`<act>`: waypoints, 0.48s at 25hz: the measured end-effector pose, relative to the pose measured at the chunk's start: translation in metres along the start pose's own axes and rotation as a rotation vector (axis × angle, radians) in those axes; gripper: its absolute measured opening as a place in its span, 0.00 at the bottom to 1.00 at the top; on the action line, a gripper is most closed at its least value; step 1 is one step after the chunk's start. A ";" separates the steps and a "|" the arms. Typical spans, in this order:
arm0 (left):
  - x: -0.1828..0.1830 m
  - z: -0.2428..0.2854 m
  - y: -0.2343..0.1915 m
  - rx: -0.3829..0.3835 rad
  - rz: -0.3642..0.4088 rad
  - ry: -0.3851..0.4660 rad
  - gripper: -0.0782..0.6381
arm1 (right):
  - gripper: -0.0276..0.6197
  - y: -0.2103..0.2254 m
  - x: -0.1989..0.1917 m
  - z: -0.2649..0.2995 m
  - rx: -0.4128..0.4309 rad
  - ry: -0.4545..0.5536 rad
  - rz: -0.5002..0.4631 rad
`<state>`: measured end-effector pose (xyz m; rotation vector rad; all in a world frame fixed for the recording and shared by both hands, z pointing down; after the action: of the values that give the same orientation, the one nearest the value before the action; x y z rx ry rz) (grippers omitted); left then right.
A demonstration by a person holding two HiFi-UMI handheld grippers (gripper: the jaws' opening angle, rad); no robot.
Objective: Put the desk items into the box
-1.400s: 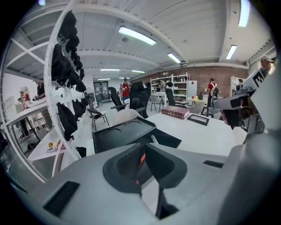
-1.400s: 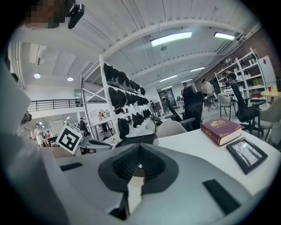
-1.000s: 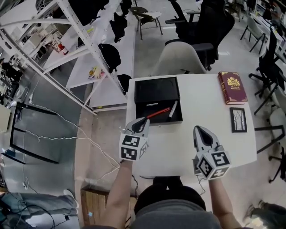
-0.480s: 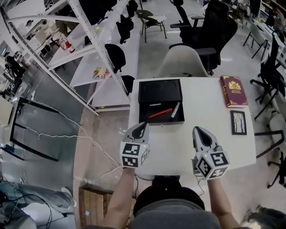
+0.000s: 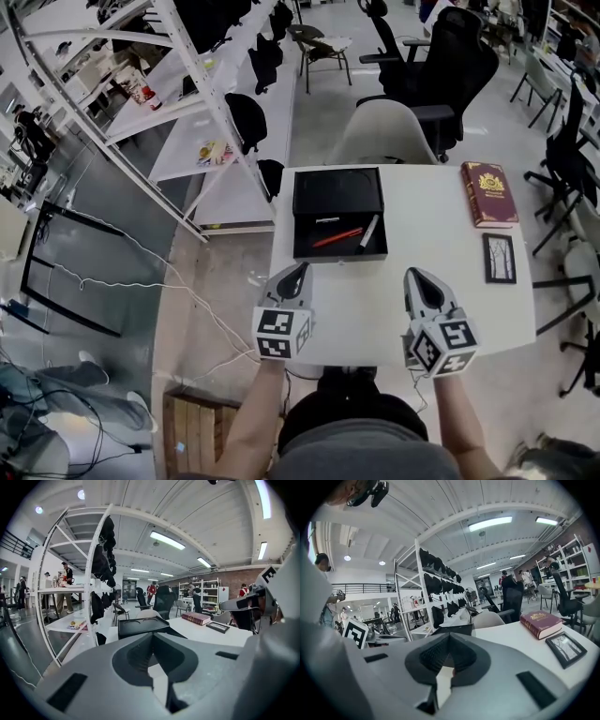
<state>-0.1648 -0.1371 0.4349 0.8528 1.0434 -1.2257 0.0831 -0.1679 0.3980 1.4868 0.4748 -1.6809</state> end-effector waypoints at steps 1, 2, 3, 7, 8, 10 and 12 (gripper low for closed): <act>0.000 -0.002 0.000 0.000 -0.001 0.003 0.12 | 0.05 -0.001 0.000 -0.001 0.001 -0.001 -0.003; 0.001 -0.003 0.000 0.001 -0.002 0.005 0.12 | 0.05 -0.002 0.000 -0.001 0.003 0.000 -0.006; 0.001 -0.004 0.001 0.001 -0.003 0.008 0.12 | 0.05 -0.003 0.001 -0.001 0.006 0.001 -0.008; 0.002 -0.007 0.002 -0.002 -0.007 0.015 0.12 | 0.05 -0.007 0.002 -0.002 0.018 0.008 -0.018; 0.002 -0.008 0.003 -0.002 -0.008 0.016 0.12 | 0.05 -0.007 0.002 -0.002 0.021 0.010 -0.020; 0.001 -0.009 0.005 -0.002 -0.010 0.019 0.12 | 0.05 -0.008 0.002 -0.002 0.026 0.013 -0.023; 0.002 -0.010 0.005 -0.001 -0.012 0.024 0.12 | 0.05 -0.009 0.002 -0.002 0.028 0.014 -0.027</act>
<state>-0.1613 -0.1272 0.4300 0.8630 1.0696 -1.2272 0.0779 -0.1616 0.3932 1.5197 0.4834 -1.7054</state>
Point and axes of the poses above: the fingertips, and each gripper's own axes: z forward along the fingers, y to its right, x out of its top, the point moved 6 cm from there along -z, backward along the fingers, and after that the axes turned 1 degree about x, right-handed, at the moved point
